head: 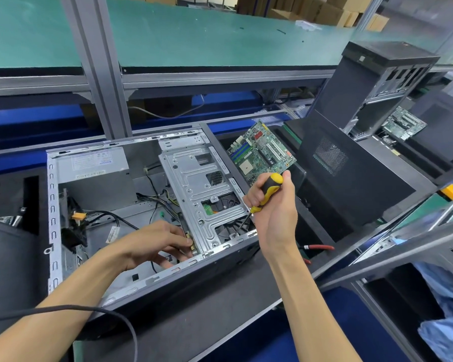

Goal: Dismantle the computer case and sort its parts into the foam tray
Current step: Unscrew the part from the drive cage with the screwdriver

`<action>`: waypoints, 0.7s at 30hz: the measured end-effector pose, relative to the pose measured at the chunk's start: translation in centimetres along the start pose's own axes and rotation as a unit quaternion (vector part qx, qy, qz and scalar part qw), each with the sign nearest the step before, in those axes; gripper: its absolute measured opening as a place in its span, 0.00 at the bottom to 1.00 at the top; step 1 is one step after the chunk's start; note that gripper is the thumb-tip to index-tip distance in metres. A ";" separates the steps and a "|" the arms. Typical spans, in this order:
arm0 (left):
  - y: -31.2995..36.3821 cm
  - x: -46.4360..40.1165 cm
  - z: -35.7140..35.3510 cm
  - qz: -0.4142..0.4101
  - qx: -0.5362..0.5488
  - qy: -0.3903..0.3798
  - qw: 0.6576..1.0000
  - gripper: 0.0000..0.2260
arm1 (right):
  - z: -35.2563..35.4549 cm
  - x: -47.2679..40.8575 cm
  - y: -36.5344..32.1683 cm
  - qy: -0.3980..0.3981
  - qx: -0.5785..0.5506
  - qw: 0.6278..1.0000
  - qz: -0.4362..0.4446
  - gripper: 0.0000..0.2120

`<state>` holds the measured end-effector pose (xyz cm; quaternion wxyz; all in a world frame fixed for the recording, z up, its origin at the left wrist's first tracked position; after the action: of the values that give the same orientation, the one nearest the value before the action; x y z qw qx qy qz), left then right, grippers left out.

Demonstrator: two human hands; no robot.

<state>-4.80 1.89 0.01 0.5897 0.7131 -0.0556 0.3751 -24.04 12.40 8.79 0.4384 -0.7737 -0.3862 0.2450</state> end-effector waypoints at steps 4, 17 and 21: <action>0.2 0.2 0.0 -0.004 -0.013 0.001 1.000 0.09 | -0.1 0.2 0.3 -0.002 0.003 1.000 -0.006 0.27; 0.3 1.2 0.6 0.017 -0.121 0.050 0.991 0.19 | -0.3 0.2 -0.3 -0.002 -0.014 1.000 0.019 0.26; 2.2 2.6 1.1 -0.029 -0.229 0.176 0.957 0.18 | -0.4 0.0 -0.6 -0.008 -0.019 0.999 0.027 0.26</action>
<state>-3.51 1.19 3.30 0.7481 0.4833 -0.0142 0.4544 -23.99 12.34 9.54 0.4135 -0.7902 -0.3733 0.2552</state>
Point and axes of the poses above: each hand's wrist, its own x-axis away from the middle knuckle, its own z-axis out of the back of the hand, y = z × x, the point moved 3 cm from there along -x, towards the middle knuckle, and after that the axes turned 1 degree about -x, right-handed, at the moved point
